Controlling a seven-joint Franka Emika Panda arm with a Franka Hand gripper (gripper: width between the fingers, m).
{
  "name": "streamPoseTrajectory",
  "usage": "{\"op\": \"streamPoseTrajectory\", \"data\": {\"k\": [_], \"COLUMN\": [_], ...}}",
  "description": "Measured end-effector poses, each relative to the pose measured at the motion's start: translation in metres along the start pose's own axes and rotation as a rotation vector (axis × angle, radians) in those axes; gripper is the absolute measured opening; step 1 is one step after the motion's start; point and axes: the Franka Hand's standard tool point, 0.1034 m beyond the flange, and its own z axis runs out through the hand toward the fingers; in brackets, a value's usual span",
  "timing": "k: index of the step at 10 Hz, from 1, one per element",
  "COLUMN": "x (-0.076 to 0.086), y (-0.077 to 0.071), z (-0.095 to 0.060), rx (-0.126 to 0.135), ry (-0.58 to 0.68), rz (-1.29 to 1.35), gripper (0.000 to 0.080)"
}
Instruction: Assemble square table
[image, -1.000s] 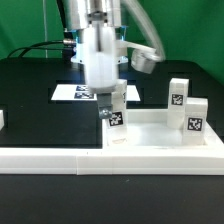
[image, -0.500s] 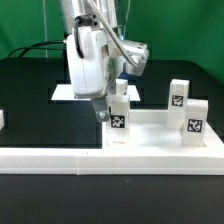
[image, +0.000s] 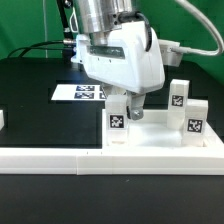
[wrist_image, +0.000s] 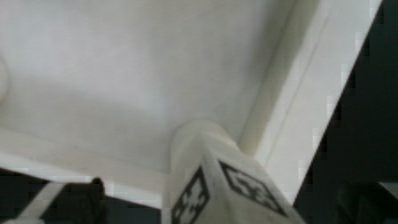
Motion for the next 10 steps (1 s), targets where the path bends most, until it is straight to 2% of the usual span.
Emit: {"op": "streamPoseTrajectory", "data": {"k": [2, 4, 5, 6, 7, 8, 9, 10], "x": [0.0009, 0.0000, 0.0007, 0.0013, 0.0018, 0.0018, 0.0016, 0.0016], "y": [0.0011, 0.0022, 0.0005, 0.0012, 0.0017, 0.0017, 0.0017, 0.0017], "z": [0.0010, 0.0066, 0.0054, 0.0056, 0.0057, 0.0057, 0.0058, 0.0059], "rx": [-0.007, -0.053, -0.062, -0.061, -0.064, -0.062, -0.061, -0.059], "ry": [0.004, 0.027, 0.029, 0.031, 0.032, 0.033, 0.035, 0.037], "rz": [-0.130, -0.556, -0.682, -0.614, -0.618, -0.576, -0.489, -0.415], "gripper": [0.0649, 0.0649, 0.0649, 0.0649, 0.0520, 0.0520, 0.0381, 0.0287]}}
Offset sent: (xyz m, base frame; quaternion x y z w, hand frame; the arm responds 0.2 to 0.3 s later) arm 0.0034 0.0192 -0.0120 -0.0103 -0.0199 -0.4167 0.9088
